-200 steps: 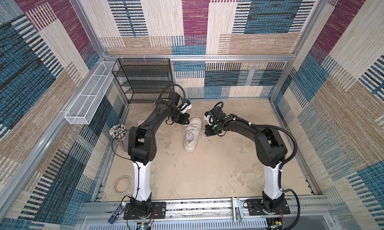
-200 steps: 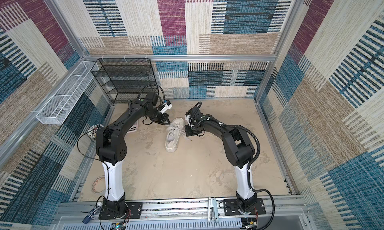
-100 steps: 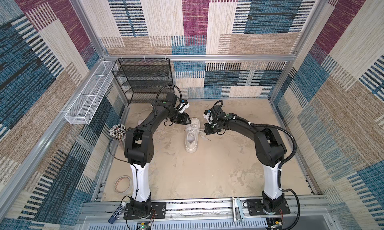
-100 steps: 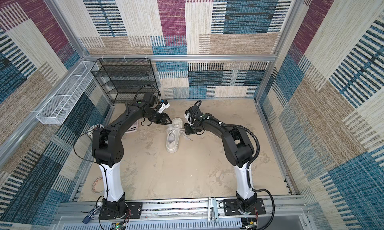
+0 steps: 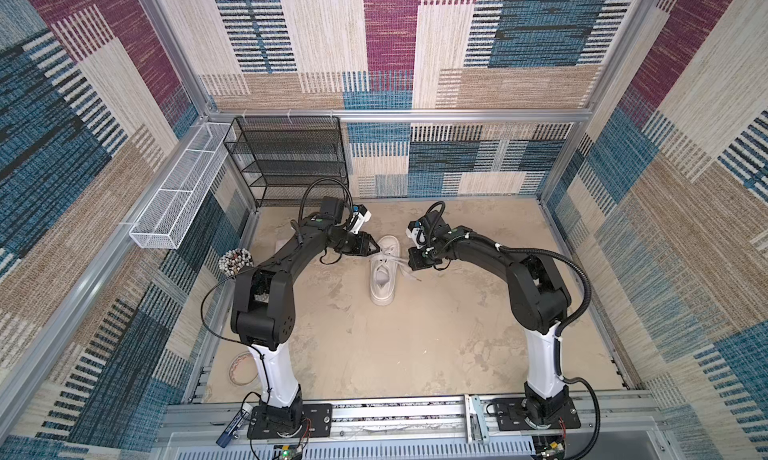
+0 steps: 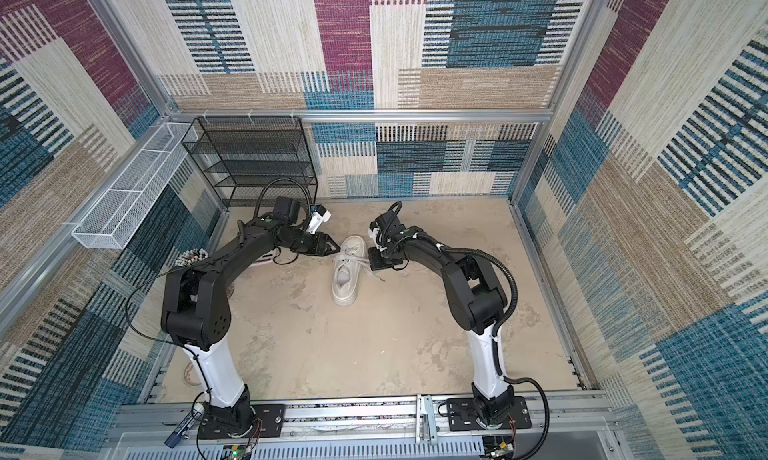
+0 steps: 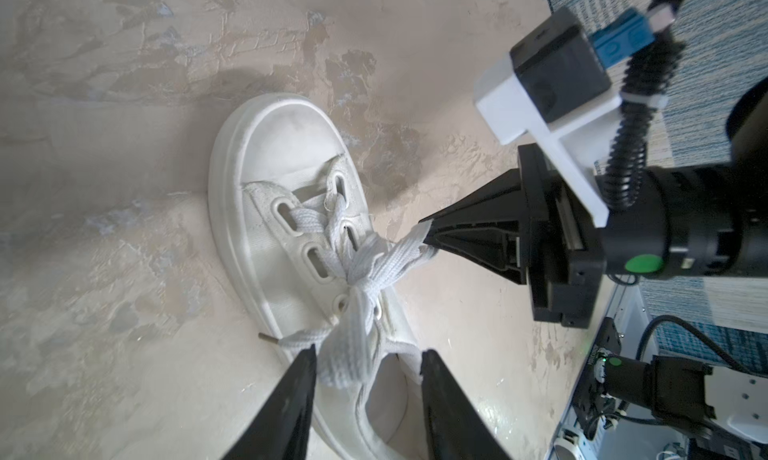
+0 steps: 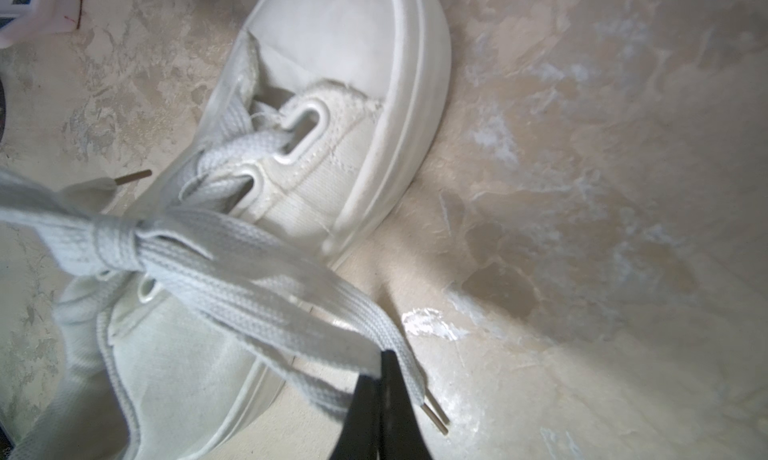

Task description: Tie the shoes

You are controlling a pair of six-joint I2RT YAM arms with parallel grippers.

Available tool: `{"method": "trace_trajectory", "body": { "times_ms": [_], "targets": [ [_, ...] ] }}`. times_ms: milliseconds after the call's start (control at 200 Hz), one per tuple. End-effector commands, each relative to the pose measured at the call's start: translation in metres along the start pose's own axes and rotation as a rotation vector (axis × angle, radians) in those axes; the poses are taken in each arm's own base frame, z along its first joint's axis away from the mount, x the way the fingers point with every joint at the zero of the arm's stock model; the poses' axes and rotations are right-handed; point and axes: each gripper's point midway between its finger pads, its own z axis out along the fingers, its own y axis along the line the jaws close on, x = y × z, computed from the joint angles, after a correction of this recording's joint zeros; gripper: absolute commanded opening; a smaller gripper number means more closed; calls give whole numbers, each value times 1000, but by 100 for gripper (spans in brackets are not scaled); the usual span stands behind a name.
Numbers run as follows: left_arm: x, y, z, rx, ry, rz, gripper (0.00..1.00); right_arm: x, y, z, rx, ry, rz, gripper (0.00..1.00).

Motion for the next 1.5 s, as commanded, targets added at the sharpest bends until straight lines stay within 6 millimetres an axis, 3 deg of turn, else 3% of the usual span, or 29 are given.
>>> {"method": "trace_trajectory", "body": {
  "times_ms": [0, 150, 235, 295, 376, 426, 526, 626, 726, 811, 921, 1007, 1182, 1307, 1492],
  "targets": [
    [-10, 0, 4, 23, -37, -11, 43, -3, 3, -1, -6, -6, -10, 0],
    [-14, 1, 8, 32, -32, -13, 20, -2, 2, -2, -5, -4, -9, 0],
    [-11, 1, 6, 30, -21, -11, 18, -2, 3, -1, -5, -4, -13, 0],
    [-9, -1, 5, 33, -13, -7, 23, -2, 2, -1, -5, -3, -12, 0],
    [-4, -1, 3, 30, 2, -9, 42, -2, 3, -1, -7, -6, -12, 0],
    [-1, 0, 4, 27, 6, -11, 50, -4, 5, -4, -10, -14, -11, 13],
    [2, 0, 3, 26, 0, -13, 52, -8, 7, -12, -9, -34, 2, 26],
    [3, 0, 6, 34, 3, -23, 52, -13, 9, -25, -1, -60, 8, 32],
    [3, 2, 8, 41, 0, -29, 46, -20, 13, -41, 0, -89, 8, 33],
    [1, 1, 10, 49, -1, -31, 27, -28, 20, -54, -13, -113, 16, 34],
    [0, 0, 11, 61, -2, -34, 11, -37, 33, -66, -66, -147, 42, 34],
    [0, 0, 10, 60, -1, -38, 0, -38, 54, -56, -146, -138, 52, 32],
    [2, 2, 6, 52, -4, -37, 0, -45, 92, -29, -259, -120, 45, 20],
    [6, 2, 7, 60, 14, -46, 0, -47, 99, -18, -267, -115, 34, 7],
    [8, 4, 9, 66, 22, -53, 0, -46, 103, -4, -294, -99, 36, 6]
  ]
}}
